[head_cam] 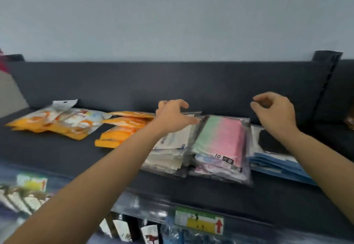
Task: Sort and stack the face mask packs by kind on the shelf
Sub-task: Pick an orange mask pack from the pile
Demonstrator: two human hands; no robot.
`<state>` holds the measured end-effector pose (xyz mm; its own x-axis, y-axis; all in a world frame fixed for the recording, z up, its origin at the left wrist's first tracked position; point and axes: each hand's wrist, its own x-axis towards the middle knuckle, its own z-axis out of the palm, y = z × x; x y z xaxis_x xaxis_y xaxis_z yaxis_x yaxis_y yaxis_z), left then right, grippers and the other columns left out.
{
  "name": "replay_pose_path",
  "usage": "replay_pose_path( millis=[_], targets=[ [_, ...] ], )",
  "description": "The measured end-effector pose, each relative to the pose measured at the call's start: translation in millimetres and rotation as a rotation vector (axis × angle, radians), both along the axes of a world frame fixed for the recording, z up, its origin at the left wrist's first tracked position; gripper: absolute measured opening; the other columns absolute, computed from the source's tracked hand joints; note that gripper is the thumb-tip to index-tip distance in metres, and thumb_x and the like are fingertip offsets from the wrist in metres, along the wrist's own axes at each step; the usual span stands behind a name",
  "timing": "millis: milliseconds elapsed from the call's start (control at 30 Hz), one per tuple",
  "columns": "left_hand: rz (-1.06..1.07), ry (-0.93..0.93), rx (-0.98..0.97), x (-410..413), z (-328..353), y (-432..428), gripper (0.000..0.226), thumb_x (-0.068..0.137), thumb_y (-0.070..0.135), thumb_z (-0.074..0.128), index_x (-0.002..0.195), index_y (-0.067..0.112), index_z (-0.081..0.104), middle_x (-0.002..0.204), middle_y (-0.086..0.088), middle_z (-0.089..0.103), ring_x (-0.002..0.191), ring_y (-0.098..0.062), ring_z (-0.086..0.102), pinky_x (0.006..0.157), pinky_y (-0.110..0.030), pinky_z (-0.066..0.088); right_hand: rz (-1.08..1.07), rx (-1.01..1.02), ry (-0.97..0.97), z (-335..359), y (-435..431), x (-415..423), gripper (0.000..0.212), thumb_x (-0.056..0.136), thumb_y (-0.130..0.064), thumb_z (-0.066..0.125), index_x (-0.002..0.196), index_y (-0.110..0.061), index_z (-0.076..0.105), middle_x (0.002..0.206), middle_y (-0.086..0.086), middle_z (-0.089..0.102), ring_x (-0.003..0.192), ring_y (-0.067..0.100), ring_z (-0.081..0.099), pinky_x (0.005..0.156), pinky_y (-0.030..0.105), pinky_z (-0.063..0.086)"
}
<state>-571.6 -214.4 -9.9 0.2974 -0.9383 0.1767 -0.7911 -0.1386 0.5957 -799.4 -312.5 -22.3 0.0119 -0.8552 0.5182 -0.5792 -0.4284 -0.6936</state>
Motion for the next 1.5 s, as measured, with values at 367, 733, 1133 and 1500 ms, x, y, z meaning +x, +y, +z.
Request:
replay_pose_path(
  millis=[367, 733, 1133, 1500],
  targets=[
    [0.391, 0.181, -0.035, 231, -3, 173, 0.092, 0.075, 0.039, 0.079, 0.147, 0.014, 0.028, 0.139, -0.004, 0.049, 0.124, -0.023, 0.049, 0.096, -0.032, 0.043, 0.506, 0.021, -0.118, 24, 128, 281, 0.013, 0.087, -0.023, 0.065, 0.097, -0.016, 0.071, 0.098, -0.007, 0.065, 0.095, 0.009, 0.057, 0.081, 0.024, 0.042],
    [0.468, 0.22, 0.065, 425, -27, 260, 0.058, 0.078, 0.034, 0.079, 0.126, 0.01, 0.055, 0.115, 0.002, 0.062, 0.107, -0.018, 0.057, 0.089, -0.03, 0.044, 0.468, 0.69, -0.096, -6, 169, 476, 0.047, 0.085, -0.021, 0.069, 0.125, -0.003, 0.055, 0.127, 0.012, 0.057, 0.106, 0.026, 0.053, 0.081, 0.034, 0.042],
    [0.238, 0.028, 0.02, 462, -36, 132, 0.041, 0.085, 0.031, 0.068, 0.122, 0.015, 0.06, 0.12, 0.001, 0.063, 0.103, -0.014, 0.06, 0.088, -0.026, 0.047, 0.174, 0.886, -0.207, -34, 78, 545, 0.051, 0.068, -0.029, 0.077, 0.111, -0.011, 0.055, 0.103, 0.012, 0.065, 0.09, 0.028, 0.066, 0.082, 0.043, 0.057],
    [0.096, 0.016, 0.262, 450, -30, 69, 0.07, 0.084, 0.042, 0.068, 0.137, 0.005, 0.042, 0.139, -0.01, 0.049, 0.124, -0.027, 0.049, 0.092, -0.032, 0.041, 0.076, 0.793, -0.512, -27, 91, 538, 0.039, 0.08, -0.009, 0.072, 0.114, -0.001, 0.053, 0.102, 0.013, 0.062, 0.093, 0.027, 0.063, 0.084, 0.04, 0.054]
  ],
)
